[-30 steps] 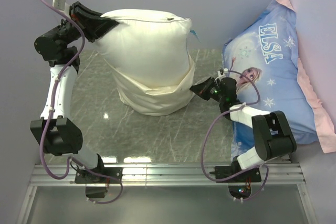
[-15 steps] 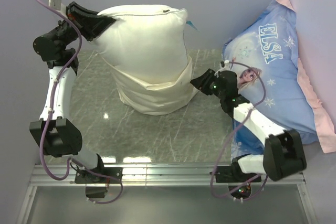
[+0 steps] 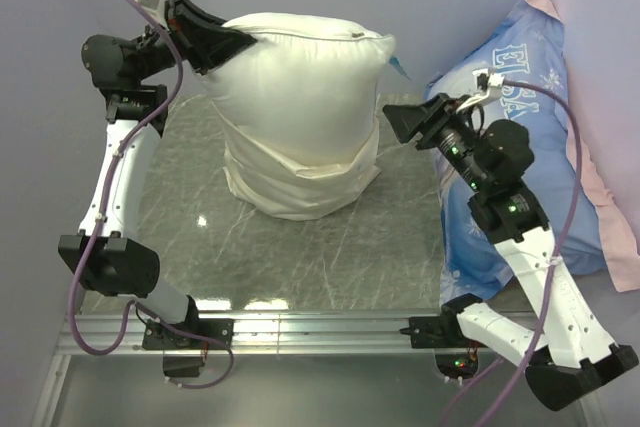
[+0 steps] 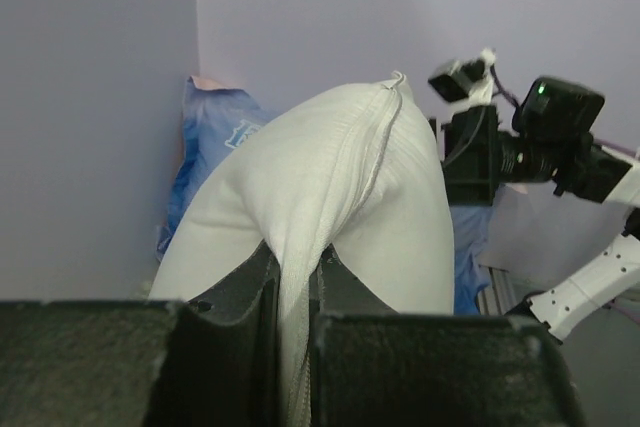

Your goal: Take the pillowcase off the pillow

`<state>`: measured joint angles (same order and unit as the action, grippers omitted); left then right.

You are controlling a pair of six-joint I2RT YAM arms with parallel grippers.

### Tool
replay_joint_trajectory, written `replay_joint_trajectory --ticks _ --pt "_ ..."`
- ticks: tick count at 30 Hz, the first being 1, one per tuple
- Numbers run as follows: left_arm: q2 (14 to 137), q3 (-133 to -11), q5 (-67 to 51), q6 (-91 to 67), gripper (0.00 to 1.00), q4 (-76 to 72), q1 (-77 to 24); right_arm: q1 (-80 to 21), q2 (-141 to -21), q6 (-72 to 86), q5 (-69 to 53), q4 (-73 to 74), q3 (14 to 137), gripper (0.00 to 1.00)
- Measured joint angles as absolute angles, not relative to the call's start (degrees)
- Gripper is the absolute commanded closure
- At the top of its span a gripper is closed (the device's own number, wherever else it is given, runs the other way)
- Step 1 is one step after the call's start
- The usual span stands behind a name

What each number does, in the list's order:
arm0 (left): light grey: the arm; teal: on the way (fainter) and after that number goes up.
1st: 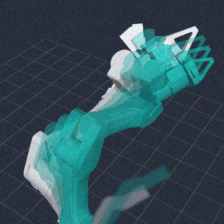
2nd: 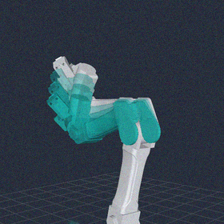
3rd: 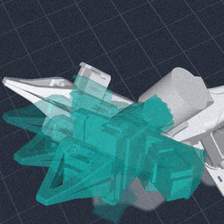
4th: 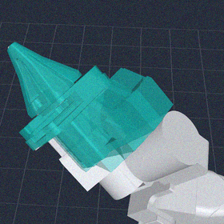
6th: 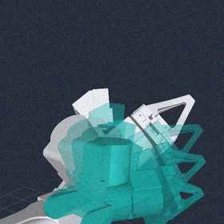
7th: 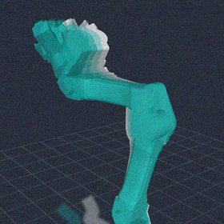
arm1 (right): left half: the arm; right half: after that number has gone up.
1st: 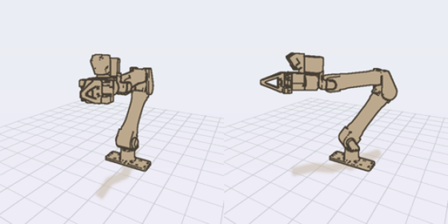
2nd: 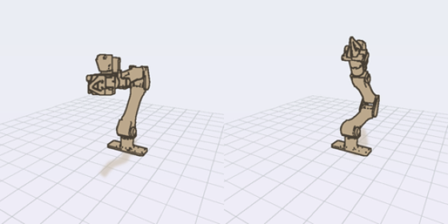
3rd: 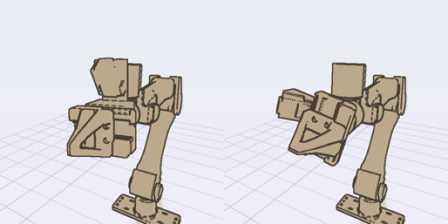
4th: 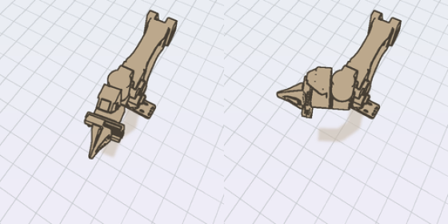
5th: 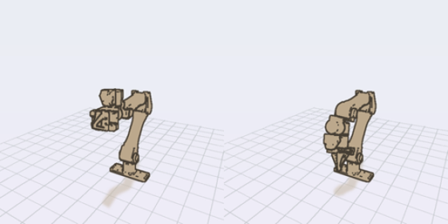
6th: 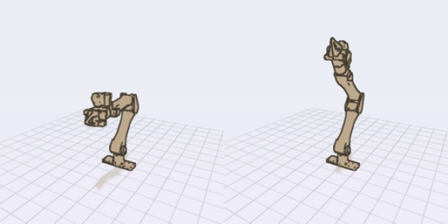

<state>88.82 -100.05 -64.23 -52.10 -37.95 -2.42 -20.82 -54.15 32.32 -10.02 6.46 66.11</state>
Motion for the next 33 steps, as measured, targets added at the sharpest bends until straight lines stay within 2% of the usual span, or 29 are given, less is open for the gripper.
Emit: replay_joint_trajectory --ticks 14,22,27,33 --pt "91.07 -106.39 -67.26 -39.27 0.99 -21.04 -7.22 -23.49 -60.71 20.34 -12.71 11.97 85.30 0.26" --pt "94.65 -112.64 -70.22 -33.21 0.99 -11.97 -9.78 -24.16 -67.55 14.24 -14.15 17.65 107.15 0.25" --pt "97.73 -117.78 -72.66 -29.54 0.99 -5.91 -13.96 -27.64 -74.26 8.58 -15.46 26.09 119.39 0.25" --pt "100.09 -121.10 -73.89 -24.32 0.99 1.74 -19.79 -32.91 -79.13 2.81 -14.02 34.04 120.27 0.24"
